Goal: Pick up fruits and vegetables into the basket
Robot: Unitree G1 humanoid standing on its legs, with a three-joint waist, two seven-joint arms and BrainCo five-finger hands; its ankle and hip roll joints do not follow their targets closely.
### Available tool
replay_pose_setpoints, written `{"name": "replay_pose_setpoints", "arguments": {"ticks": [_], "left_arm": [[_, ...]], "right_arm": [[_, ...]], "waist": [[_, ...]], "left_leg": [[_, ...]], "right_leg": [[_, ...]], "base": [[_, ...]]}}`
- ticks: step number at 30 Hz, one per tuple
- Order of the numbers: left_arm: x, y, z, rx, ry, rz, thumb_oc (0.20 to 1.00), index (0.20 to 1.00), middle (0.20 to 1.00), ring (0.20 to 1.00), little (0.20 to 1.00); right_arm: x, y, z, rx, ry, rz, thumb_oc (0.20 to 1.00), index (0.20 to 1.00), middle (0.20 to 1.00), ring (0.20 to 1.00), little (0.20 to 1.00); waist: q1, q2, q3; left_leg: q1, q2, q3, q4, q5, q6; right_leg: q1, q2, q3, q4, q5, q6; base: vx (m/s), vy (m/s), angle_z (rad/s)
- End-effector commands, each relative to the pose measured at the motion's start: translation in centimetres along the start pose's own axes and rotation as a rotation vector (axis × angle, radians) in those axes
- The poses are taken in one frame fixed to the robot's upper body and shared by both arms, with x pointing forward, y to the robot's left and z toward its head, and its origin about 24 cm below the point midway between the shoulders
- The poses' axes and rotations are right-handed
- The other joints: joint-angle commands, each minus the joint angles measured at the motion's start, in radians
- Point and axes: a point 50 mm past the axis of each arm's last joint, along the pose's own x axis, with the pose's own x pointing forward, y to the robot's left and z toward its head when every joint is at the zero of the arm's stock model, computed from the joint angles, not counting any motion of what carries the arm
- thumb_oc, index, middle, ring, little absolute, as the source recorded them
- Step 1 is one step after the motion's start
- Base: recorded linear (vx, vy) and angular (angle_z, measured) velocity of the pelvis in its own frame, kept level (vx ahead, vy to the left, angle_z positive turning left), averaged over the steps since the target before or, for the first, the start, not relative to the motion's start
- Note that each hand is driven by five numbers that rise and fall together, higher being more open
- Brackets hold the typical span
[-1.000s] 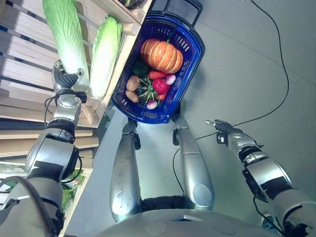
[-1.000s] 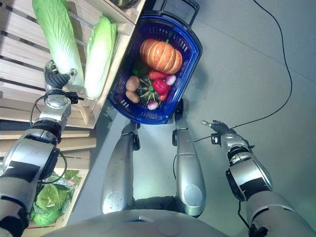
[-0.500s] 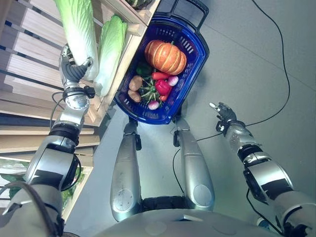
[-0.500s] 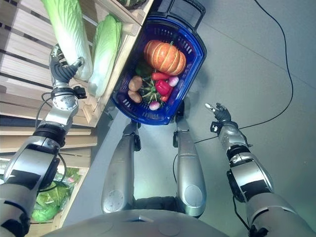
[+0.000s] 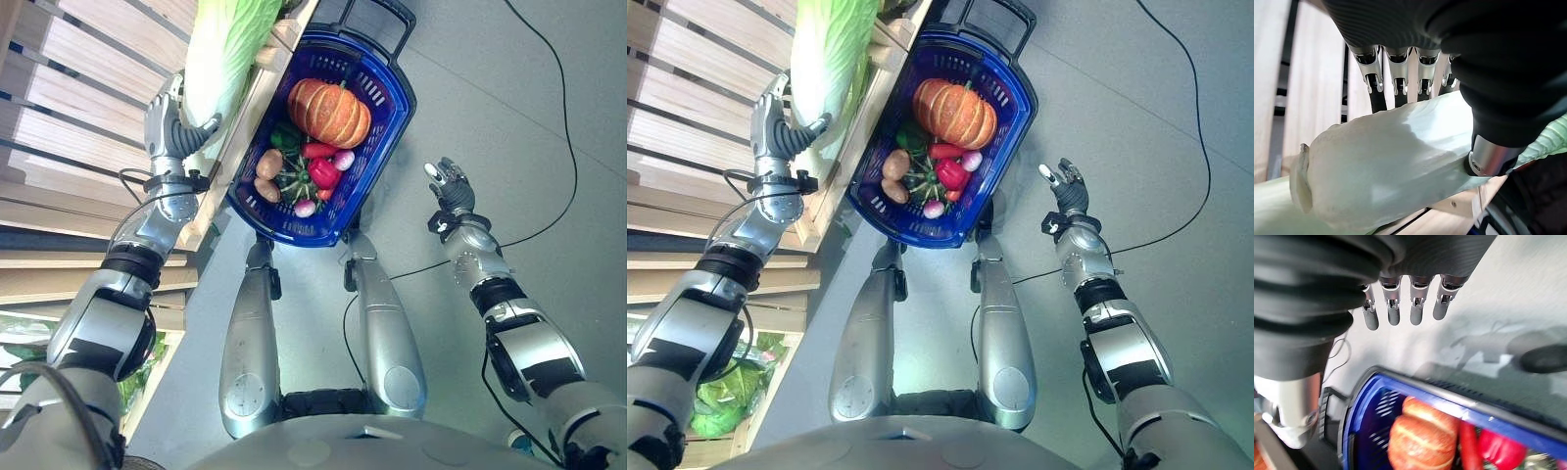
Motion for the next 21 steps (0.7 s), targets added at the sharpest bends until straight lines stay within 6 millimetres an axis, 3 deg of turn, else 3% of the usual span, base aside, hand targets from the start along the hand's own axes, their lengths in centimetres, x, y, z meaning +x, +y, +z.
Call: {"name": "replay_pose_setpoints", "arguments": {"ticks": [1, 4, 6, 12, 21], "left_arm": [[0.6, 1.2, 2.3, -0.019, -0.169, 0.070, 0.200, 0.200, 0.200, 0.200, 0.200], [0.6, 1.2, 2.6, -0.018, -0.189, 0.061, 0.200, 0.200, 0.200, 0.200, 0.200], [0.5, 1.0, 3.7, -0.007, -0.264, 0.032, 0.200, 0.200, 0.200, 0.200, 0.200], [0.5, 0.5, 5.8, -0.056, -0.344, -0.052, 0.200, 0.200, 0.200, 0.200, 0.200], [-0.6, -1.1, 8.5, -0.177, -0.430, -0.207, 0.200, 0.200, 0.200, 0.200, 0.200]], "right_arm": [[-0.6, -1.4, 2.2, 0.014, -0.127, -0.008, 1.000, 1.000, 1.000, 1.000, 1.000], [-0.6, -1.0, 2.6, 0.020, -0.147, 0.012, 1.000, 1.000, 1.000, 1.000, 1.000], [-1.0, 0.8, 3.8, 0.036, -0.212, 0.095, 1.000, 1.000, 1.000, 1.000, 1.000], [-1.6, 3.4, 5.6, 0.064, -0.292, 0.225, 1.000, 1.000, 1.000, 1.000, 1.000], [-3.2, 7.4, 6.8, 0.075, -0.341, 0.434, 1.000, 1.000, 1.000, 1.000, 1.000]], "waist": [[0.010, 0.035, -0.030], [0.009, 0.037, -0.030], [0.003, 0.039, -0.030], [-0.005, 0.043, -0.030], [-0.009, 0.038, -0.030]], "left_leg": [[-0.013, -0.056, -0.002, 0.029, -0.061, 0.002], [-0.011, -0.055, -0.001, 0.027, -0.061, 0.002], [-0.008, -0.054, 0.004, 0.019, -0.059, 0.001], [-0.006, -0.053, 0.008, 0.013, -0.055, 0.000], [0.000, -0.048, 0.013, 0.000, -0.050, 0.002]], "right_leg": [[0.033, 0.031, -0.063, 0.082, -0.111, 0.014], [0.034, 0.031, -0.064, 0.081, -0.111, 0.015], [0.034, 0.029, -0.065, 0.075, -0.109, 0.017], [0.035, 0.028, -0.061, 0.073, -0.107, 0.023], [0.039, 0.032, -0.056, 0.066, -0.104, 0.030]], "base": [[0.00, 0.000, 0.00], [0.00, 0.000, 0.00], [0.00, 0.000, 0.00], [0.00, 0.000, 0.00], [0.00, 0.000, 0.00]]}}
